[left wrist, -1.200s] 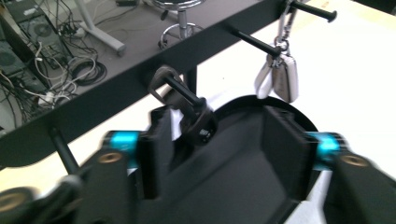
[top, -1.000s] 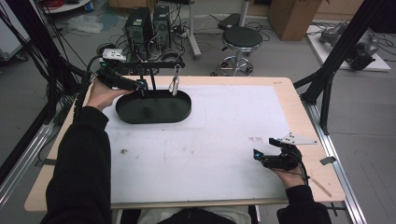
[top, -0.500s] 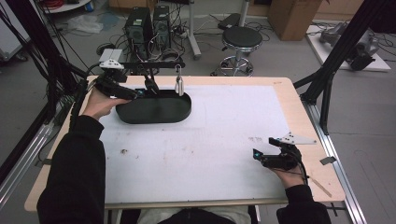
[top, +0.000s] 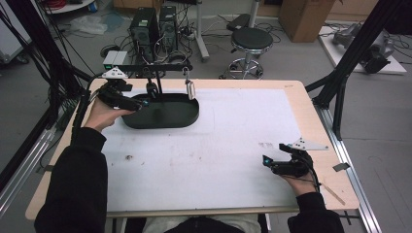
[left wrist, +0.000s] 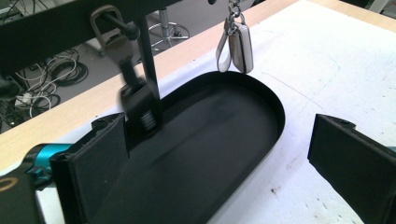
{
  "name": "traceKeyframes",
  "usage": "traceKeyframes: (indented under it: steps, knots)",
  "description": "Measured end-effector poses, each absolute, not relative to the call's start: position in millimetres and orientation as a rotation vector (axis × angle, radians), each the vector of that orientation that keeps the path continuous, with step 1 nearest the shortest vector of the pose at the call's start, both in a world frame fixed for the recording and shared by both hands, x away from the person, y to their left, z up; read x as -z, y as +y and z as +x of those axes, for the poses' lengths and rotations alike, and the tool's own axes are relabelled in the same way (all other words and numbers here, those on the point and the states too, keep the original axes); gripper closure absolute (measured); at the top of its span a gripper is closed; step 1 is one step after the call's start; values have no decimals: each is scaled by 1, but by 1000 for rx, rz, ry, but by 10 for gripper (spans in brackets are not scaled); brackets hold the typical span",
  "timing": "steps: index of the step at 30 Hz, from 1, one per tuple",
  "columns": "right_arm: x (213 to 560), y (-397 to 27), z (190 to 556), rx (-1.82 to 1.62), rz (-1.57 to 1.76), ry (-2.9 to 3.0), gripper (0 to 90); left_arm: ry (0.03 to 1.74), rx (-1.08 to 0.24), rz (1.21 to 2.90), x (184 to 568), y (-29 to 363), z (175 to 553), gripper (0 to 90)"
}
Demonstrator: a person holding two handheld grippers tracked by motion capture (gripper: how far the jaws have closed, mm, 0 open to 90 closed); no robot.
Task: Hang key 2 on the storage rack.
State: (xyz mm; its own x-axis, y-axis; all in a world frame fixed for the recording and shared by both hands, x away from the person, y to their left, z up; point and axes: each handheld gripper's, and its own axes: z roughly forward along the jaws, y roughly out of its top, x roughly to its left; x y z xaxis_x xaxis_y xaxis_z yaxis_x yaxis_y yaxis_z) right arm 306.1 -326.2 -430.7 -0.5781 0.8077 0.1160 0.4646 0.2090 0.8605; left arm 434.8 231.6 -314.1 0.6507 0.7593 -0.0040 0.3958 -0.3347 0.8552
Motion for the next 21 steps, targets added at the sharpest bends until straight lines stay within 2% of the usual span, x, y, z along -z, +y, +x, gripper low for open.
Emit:
traceKeyframes:
  steps: [21]
  knots:
    - [430,-326,304,-1308,1194,2130,101,894,-480,1954,343,239,401,58]
